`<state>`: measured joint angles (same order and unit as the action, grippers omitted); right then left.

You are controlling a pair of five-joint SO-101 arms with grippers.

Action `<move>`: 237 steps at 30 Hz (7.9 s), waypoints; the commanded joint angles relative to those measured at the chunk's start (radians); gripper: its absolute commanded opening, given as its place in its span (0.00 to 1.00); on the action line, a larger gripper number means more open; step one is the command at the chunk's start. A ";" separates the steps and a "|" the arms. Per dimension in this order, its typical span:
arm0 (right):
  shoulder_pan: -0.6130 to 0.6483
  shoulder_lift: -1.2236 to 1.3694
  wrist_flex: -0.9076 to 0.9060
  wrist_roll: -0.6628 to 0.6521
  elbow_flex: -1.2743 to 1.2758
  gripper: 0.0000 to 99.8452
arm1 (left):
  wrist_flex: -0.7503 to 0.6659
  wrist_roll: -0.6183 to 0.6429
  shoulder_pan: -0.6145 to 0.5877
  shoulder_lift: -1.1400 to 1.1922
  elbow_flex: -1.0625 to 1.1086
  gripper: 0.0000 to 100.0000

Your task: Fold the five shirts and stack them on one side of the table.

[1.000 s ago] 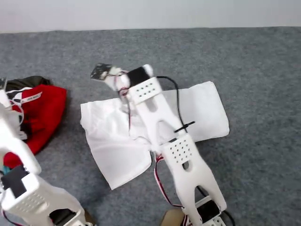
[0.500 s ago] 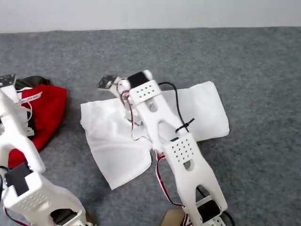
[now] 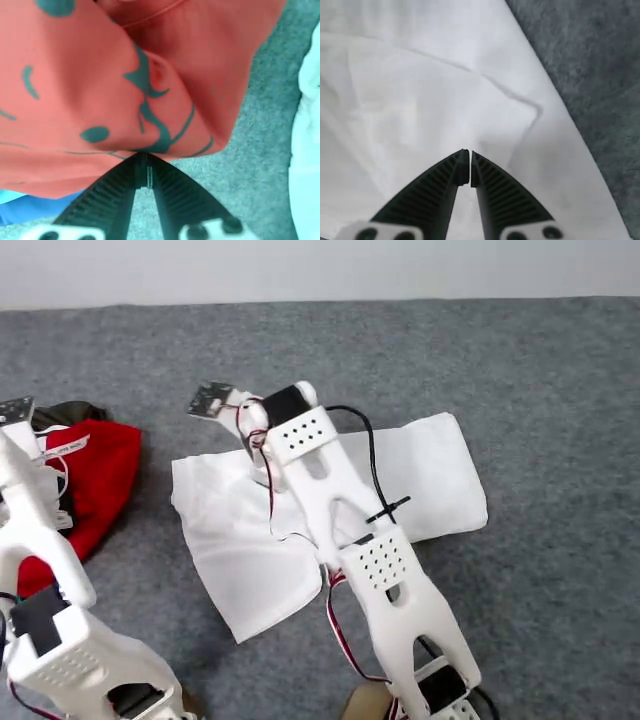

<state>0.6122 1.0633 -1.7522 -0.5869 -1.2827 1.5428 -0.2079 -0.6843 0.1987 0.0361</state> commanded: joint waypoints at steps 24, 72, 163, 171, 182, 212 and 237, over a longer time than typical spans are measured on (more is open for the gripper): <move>0.291 -1.075 0.088 -0.121 1.399 0.24 | -0.002 0.051 -0.109 -0.061 -0.010 0.00; 0.384 -0.846 0.615 -0.184 1.700 0.03 | -0.023 0.049 -0.104 -0.061 -0.005 0.00; -0.533 -0.492 -0.041 0.356 0.505 0.30 | 0.213 0.043 0.124 -0.485 -0.022 0.00; -0.588 -0.315 0.085 0.381 0.500 0.31 | 0.213 -0.020 0.087 -0.555 -0.021 0.00; -0.613 -0.246 0.203 0.382 0.500 0.31 | 0.212 -0.028 0.089 -0.566 -0.021 0.00; -0.579 -0.140 0.208 0.423 0.499 0.01 | 0.212 -0.023 0.087 -0.569 0.042 0.00; -0.987 -0.294 0.150 0.157 0.499 0.01 | 0.212 -0.023 0.092 -0.569 0.042 0.00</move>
<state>-0.3038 0.8209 -1.6249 -0.3859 -0.7564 1.7269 -0.2263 -0.5938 -0.3322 0.0806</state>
